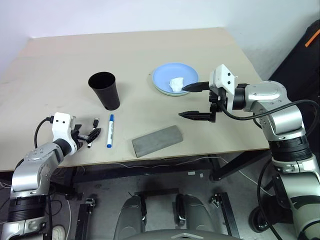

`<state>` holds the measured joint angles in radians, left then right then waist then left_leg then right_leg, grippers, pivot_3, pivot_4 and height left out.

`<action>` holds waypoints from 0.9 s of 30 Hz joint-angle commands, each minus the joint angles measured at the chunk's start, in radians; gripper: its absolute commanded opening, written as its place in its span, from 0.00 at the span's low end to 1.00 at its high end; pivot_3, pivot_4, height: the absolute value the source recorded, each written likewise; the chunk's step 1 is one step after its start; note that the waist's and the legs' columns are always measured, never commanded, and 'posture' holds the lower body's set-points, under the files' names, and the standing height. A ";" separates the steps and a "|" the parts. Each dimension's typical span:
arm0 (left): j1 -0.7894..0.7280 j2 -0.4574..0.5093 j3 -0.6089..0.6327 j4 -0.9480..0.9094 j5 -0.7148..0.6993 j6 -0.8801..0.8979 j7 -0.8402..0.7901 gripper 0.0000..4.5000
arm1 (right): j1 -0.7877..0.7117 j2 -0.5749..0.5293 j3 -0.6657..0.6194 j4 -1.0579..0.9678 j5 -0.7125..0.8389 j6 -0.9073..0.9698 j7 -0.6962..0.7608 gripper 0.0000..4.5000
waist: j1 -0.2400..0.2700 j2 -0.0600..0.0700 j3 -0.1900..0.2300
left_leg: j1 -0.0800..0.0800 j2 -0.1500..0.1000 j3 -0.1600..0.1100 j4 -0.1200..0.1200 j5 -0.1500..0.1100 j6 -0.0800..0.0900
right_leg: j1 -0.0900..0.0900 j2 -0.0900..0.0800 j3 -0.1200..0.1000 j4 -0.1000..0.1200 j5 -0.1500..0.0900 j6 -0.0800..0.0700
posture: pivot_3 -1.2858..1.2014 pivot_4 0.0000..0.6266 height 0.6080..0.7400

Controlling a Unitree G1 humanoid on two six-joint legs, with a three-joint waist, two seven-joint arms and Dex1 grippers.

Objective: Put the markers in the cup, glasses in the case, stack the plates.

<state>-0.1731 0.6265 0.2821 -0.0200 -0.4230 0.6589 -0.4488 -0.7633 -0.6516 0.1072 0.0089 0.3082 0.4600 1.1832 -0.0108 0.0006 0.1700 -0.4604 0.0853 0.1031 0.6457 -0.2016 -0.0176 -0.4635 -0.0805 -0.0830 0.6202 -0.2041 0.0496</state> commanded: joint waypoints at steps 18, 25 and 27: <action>-0.170 0.071 0.020 -0.227 -0.071 0.750 0.130 1.00 | -0.079 -0.007 0.039 0.075 -0.048 0.084 -0.039 1.00 | -0.003 -0.001 0.001 | 0.002 -0.001 0.000 0.002 0.001 0.001 | 0.002 0.000 0.000 0.001 0.000 0.000 | 0.52 0.24 0.96; -0.254 0.075 -0.031 -0.147 -0.008 0.846 0.189 1.00 | -0.095 0.006 0.043 0.107 -0.068 0.079 -0.055 1.00 | -0.002 -0.002 0.001 | 0.004 -0.001 -0.001 0.002 0.001 0.001 | 0.003 0.001 0.001 0.004 0.000 0.000 | 0.52 0.24 0.96; -0.256 0.096 -0.068 -0.143 -0.007 0.859 0.177 1.00 | -0.101 0.010 0.041 0.112 -0.068 0.084 -0.058 1.00 | -0.005 -0.002 0.001 | 0.005 -0.001 -0.001 0.002 0.001 0.001 | 0.003 0.001 0.001 0.006 0.000 0.000 | 0.52 0.24 0.96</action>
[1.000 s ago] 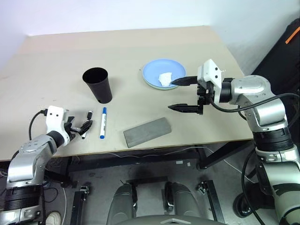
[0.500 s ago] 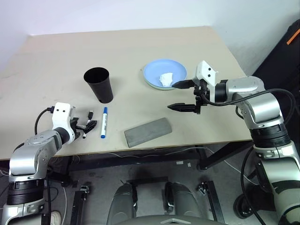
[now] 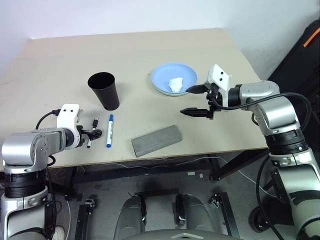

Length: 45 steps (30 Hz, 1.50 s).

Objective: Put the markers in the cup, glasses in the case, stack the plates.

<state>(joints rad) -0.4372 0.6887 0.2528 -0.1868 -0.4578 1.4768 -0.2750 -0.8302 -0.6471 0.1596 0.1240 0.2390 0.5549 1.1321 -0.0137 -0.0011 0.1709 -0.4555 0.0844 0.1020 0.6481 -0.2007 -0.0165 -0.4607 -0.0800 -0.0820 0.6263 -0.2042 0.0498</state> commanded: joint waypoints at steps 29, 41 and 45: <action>-0.115 -0.018 0.062 0.042 0.038 0.138 -0.013 0.01 | -0.054 0.040 -0.024 0.048 -0.024 -0.030 -0.058 1.00 | 0.001 -0.003 0.002 | 0.005 -0.001 0.001 0.000 0.000 0.000 | 0.003 -0.001 0.003 0.002 0.000 0.000 | 0.52 0.24 0.96; -0.093 0.139 0.035 -0.238 -0.203 0.011 -0.326 0.01 | -0.038 0.044 -0.032 0.013 0.009 -0.059 -0.026 1.00 | 0.000 -0.008 0.005 | 0.004 -0.001 0.001 0.000 0.000 -0.001 | 0.002 0.000 0.003 0.002 -0.001 0.000 | 0.52 0.24 0.96; -0.075 0.155 0.020 -0.269 -0.194 -0.142 -0.369 0.01 | -0.013 0.033 -0.037 -0.033 0.045 -0.060 0.019 1.00 | 0.000 -0.008 0.005 | 0.004 -0.001 0.001 0.000 0.000 -0.001 | 0.002 0.000 0.003 0.002 -0.001 0.000 | 0.52 0.24 0.96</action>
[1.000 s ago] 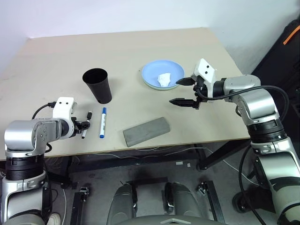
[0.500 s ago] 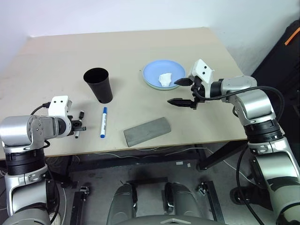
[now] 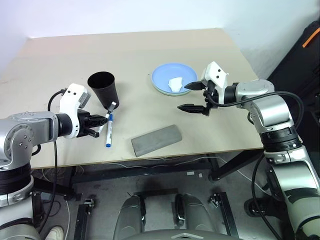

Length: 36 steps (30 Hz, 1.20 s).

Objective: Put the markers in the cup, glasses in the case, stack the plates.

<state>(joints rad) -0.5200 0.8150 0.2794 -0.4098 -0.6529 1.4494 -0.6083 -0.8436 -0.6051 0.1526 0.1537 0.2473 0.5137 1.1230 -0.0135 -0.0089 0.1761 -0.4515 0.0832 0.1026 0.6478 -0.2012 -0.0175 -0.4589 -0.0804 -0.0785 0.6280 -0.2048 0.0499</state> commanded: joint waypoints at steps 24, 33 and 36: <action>-0.271 -0.241 -0.063 0.590 0.411 -1.264 0.163 0.01 | 0.085 -0.056 -0.070 -0.139 0.085 0.005 -0.005 1.00 | 0.003 0.000 0.000 | -0.001 0.000 0.001 0.002 0.001 0.001 | 0.000 0.001 0.000 0.000 0.002 0.004 | 0.52 0.24 0.96; -0.267 -0.283 -0.071 0.731 0.445 -1.359 0.210 0.01 | 0.103 -0.073 -0.062 -0.153 0.061 -0.014 -0.026 1.00 | 0.006 0.000 0.000 | -0.002 0.000 0.001 0.003 0.001 0.001 | 0.000 0.000 0.000 0.001 0.002 0.005 | 0.52 0.24 0.96; -0.258 -0.293 -0.069 0.733 0.436 -1.356 0.201 0.01 | 0.100 -0.075 -0.065 -0.151 0.059 -0.013 -0.028 1.00 | 0.005 0.000 0.000 | -0.002 0.000 0.001 0.003 0.001 0.001 | 0.000 0.000 0.000 0.001 0.002 0.005 | 0.52 0.24 0.96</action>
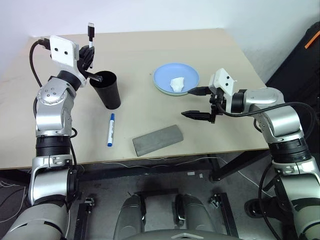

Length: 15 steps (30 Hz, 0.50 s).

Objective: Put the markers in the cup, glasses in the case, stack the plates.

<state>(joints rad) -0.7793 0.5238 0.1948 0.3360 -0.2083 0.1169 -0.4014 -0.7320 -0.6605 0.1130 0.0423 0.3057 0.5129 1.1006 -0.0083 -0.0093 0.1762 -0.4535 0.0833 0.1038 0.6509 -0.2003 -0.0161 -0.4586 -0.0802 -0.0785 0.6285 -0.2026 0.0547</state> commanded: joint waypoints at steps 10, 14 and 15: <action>0.101 -0.020 0.003 -0.089 -0.014 0.029 -0.024 0.01 | -0.020 -0.015 -0.022 -0.029 -0.008 -0.021 -0.014 1.00 | -0.002 0.000 0.000 | 0.001 0.000 0.000 0.000 0.000 0.000 | 0.000 0.000 0.000 0.001 0.000 0.000 | 0.52 0.24 0.96; 0.127 -0.025 0.002 -0.126 -0.017 0.055 -0.029 0.16 | -0.027 -0.012 -0.018 -0.022 -0.010 -0.025 -0.014 1.00 | 0.000 0.000 0.000 | 0.001 0.000 0.000 0.000 0.000 0.000 | 0.000 0.000 0.000 0.001 0.000 0.000 | 0.52 0.24 0.96; 0.130 -0.025 0.001 -0.132 -0.016 0.058 -0.031 0.21 | -0.029 -0.010 -0.017 -0.020 -0.010 -0.026 -0.014 1.00 | 0.001 0.000 0.000 | 0.001 0.000 0.000 0.000 0.000 0.000 | 0.000 0.000 0.000 0.001 0.000 0.000 | 0.52 0.24 0.96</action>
<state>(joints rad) -0.6429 0.4934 0.1882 0.2554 -0.2104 0.1726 -0.4316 -0.7337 -0.6662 0.1131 0.0416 0.2961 0.5099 1.0881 -0.0075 -0.0093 0.1762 -0.4528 0.0836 0.1037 0.6513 -0.2003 -0.0162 -0.4581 -0.0802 -0.0785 0.6294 -0.2027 0.0546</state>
